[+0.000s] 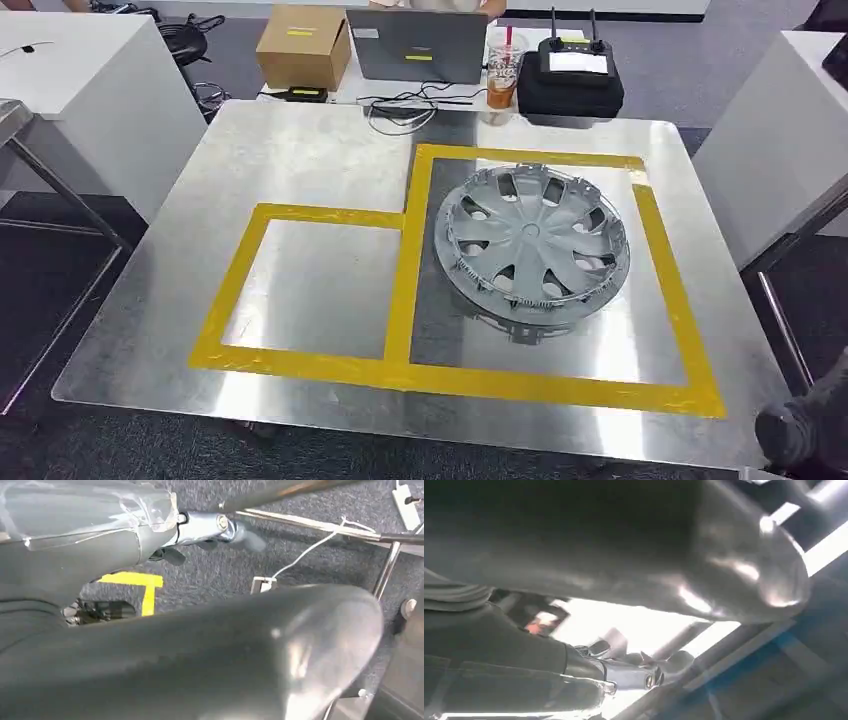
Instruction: Take the parts from the cabinet and place them on the table.
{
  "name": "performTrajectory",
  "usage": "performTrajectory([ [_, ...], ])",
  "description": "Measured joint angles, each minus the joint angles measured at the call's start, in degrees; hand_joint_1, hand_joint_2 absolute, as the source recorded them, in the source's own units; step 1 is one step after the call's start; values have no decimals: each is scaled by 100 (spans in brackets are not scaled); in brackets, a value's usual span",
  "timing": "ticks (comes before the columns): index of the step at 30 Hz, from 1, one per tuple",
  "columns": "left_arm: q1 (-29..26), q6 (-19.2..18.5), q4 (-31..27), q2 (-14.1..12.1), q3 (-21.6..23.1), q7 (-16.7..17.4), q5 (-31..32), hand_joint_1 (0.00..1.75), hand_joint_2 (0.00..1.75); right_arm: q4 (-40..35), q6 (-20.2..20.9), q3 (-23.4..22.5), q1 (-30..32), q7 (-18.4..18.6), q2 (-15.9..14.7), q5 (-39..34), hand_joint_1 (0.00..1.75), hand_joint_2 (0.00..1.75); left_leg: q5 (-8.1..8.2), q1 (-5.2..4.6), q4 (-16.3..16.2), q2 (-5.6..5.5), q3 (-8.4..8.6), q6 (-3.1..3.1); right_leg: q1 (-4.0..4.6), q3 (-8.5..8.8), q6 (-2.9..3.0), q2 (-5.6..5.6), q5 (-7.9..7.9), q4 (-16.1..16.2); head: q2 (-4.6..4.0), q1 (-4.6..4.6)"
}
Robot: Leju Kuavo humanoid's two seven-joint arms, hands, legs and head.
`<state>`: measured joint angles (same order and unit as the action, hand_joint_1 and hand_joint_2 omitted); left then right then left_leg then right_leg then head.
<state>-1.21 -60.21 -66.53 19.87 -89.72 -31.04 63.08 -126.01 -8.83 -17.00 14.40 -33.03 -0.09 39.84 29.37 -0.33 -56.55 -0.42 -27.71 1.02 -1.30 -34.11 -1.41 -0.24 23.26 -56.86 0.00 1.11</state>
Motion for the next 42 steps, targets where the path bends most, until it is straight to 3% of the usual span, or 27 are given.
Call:
performTrajectory([
  [2,-31,-46,-81,13,-7,7,-39,0,0,53,222,-222,171,125,134,116,0,0,-180,64,147,20,-55,115,-10,-33,-47,2,-24,-4,0,-4],
  [3,-32,-61,-96,31,-9,24,-85,0,0,125,351,-351,227,171,197,193,0,0,-242,40,168,35,-111,166,3,-134,-5,11,186,-141,0,-11],
  [5,-62,-107,-147,30,-11,90,-175,0,0,313,580,-635,295,226,323,354,0,0,-350,28,166,42,-257,198,-4,-388,83,12,782,-924,0,-33],
  [7,-89,-142,-164,37,-13,114,-205,0,0,489,654,-892,371,219,426,407,0,0,-453,-6,156,42,-403,212,-6,-559,50,13,1111,-1714,0,-37],
  [9,-104,-151,-175,44,-22,122,-214,0,0,590,682,-1048,389,199,497,431,0,0,-555,-21,136,42,-504,200,-7,-271,-65,12,934,-1544,0,-39],
  [11,-106,-151,-182,46,-24,136,-232,0,0,643,748,-1161,387,173,564,470,0,0,-619,-20,66,39,-633,164,-9,483,-138,10,645,-459,0,-37],
  [12,-106,-151,-190,46,-24,142,-238,0,0,656,752,-1203,379,166,588,479,0,0,-636,-21,11,37,-687,140,-9,788,-86,12,752,67,0,-37],
  [13,-108,-151,-195,46,-26,149,-247,0,0,676,754,-1231,391,162,610,479,0,0,-667,-44,-23,32,-725,105,42,845,-3,34,732,122,2,-22],
  [16,-120,-155,-232,44,-26,153,-256,0,0,715,754,-1323,404,151,680,481,0,0,-763,-26,-34,26,-749,-2,67,717,82,42,679,101,0,-26],
  [17,-128,-155,-243,35,-33,153,-258,0,0,730,778,-1332,403,158,708,502,0,0,-756,-6,-60,22,-770,-29,-4,672,156,25,613,127,0,-46],
  [19,-157,-155,-247,44,-35,190,-280,0,0,743,960,-1374,386,248,765,669,0,0,-175,25,-443,30,-897,-114,3,574,241,8,512,125,0,-26],
  [21,-166,-155,-249,37,-33,234,-343,0,0,821,1245,-1539,388,337,859,941,0,0,485,65,-1334,32,-1120,-185,10,412,242,4,389,117,0,-17],
  [22,-172,-153,-247,39,-33,271,-387,0,0,907,1407,-1645,386,331,919,1139,0,0,619,76,-1703,32,-1176,-202,13,334,233,3,324,110,0,-17],
  [24,-181,-120,-243,41,-33,332,-483,0,0,1133,1780,-1944,374,148,1060,1720,0,0,372,90,-1732,32,-958,-200,14,207,205,3,211,90,0,-17],
  [26,-181,-42,-230,41,-33,411,-585,0,0,1409,2083,-2347,316,-101,1228,2350,0,0,-37,90,-883,30,-290,-153,23,82,177,4,113,72,0,-11],
  [27,-183,-20,-221,39,-33,444,-621,0,0,1574,2178,-2572,265,-216,1319,2628,0,0,-32,78,-285,16,132,-101,21,60,158,4,66,71,0,-13],
  [28,-186,15,-217,39,-33,490,-649,0,0,1736,2263,-2799,212,-326,1406,2908,0,0,176,52,152,10,391,-59,48,25,111,2,21,70,0,-20],
  [29,-182,39,-199,41,-26,512,-678,0,0,1896,2338,-3020,147,-431,1476,3200,0,0,161,39,174,11,379,-57,33,28,80,-4,-27,93,2,-22],
  [32,-183,105,-153,50,-31,571,-706,0,0,2455,2518,-3658,-24,-612,1633,4249,0,0,-1,-15,250,15,256,94,29,18,-49,-7,-206,183,0,0],
  [33,-160,116,-131,74,-28,577,-702,0,0,2676,2641,-3848,-51,-568,1651,4563,0,0,-125,37,319,61,201,138,3,-43,-23,8,-103,115,0,0],
  [34,-143,135,-114,74,-28,575,-671,0,0,2931,2825,-4021,-51,-401,1651,4778,0,0,-208,34,337,39,104,206,19,-138,41,11,198,-87,0,-24],
  [36,-123,148,-48,94,-31,540,-524,0,0,3485,3273,-4132,37,249,1585,4975,0,0,-353,18,333,41,-76,217,13,-362,103,12,866,-929,0,-39],
  [37,-103,155,-7,98,-33,507,-446,0,0,3780,3564,-4101,85,565,1535,4999,0,0,-423,10,325,42,-163,221,11,-450,75,12,1039,-1359,2,-39],
  [38,-73,168,41,98,-33,483,-352,0,0,4126,3897,-4079,80,915,1469,5018,0,0,-493,0,321,47,-254,219,3,-463,15,11,1052,-1639,0,-44],
  [40,4,229,166,113,-31,435,-132,0,0,5092,4530,-4062,-33,1621,1234,5018,0,0,-627,-3,281,58,-422,194,-14,-104,-155,9,712,-1408,0,-44],
  [41,23,273,225,122,-28,406,-41,0,0,5584,4582,-4035,-98,1831,1082,5018,0,0,-674,-3,228,59,-529,175,-17,249,-202,9,532,-939,2,-44],
  [42,54,284,269,127,-24,378,33,0,0,5974,4542,-4018,-181,1953,961,5016,0,0,-706,-3,165,60,-618,155,-21,635,-188,9,503,-402,0,-46],
])
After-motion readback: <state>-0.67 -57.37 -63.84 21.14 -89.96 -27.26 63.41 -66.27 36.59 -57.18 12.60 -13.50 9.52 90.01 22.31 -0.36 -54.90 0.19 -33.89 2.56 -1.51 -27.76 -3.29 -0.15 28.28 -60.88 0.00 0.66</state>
